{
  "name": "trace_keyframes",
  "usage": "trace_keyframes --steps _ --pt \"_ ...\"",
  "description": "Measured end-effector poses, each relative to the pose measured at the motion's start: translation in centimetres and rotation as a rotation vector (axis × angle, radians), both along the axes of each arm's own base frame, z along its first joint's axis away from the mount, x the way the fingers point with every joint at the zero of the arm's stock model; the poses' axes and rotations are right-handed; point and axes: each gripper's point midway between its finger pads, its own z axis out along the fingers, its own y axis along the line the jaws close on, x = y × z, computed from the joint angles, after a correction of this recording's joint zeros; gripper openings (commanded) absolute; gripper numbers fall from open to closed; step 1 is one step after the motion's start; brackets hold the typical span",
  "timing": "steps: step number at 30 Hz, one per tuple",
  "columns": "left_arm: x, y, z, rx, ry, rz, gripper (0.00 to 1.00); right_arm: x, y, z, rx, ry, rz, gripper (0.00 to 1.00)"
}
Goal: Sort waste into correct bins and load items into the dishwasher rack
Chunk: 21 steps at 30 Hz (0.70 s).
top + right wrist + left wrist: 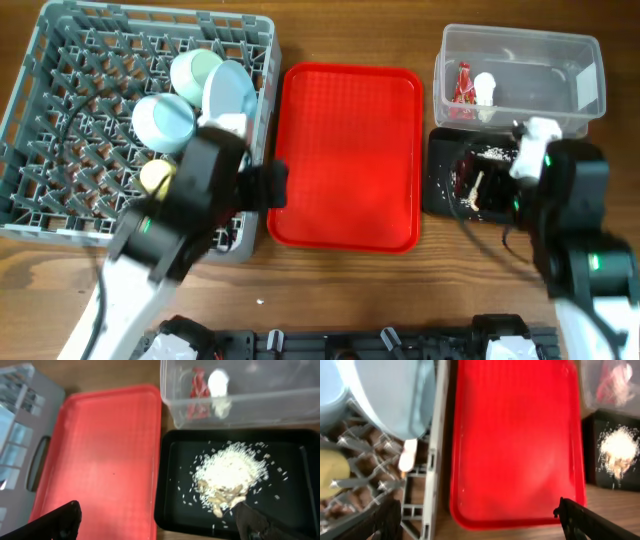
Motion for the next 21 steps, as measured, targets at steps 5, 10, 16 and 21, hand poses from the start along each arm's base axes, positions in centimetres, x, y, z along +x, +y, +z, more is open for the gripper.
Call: trace_keyframes --steps 5,10,16,21 --pt "-3.0 3.3 2.3 -0.036 -0.191 0.082 1.0 -2.1 -0.2 2.7 -0.007 -0.123 -0.01 1.0" --pt "-3.5 4.1 3.2 -0.037 -0.234 0.11 1.0 -1.6 -0.3 1.9 -0.009 -0.09 -0.013 1.0" --pt "-3.7 4.3 2.7 -0.028 -0.218 0.114 1.0 -0.3 -0.3 -0.5 -0.014 0.013 -0.015 1.0" --pt "-3.7 4.3 2.7 -0.026 -0.218 0.116 1.0 0.7 -0.4 -3.0 -0.018 0.115 -0.016 1.0"
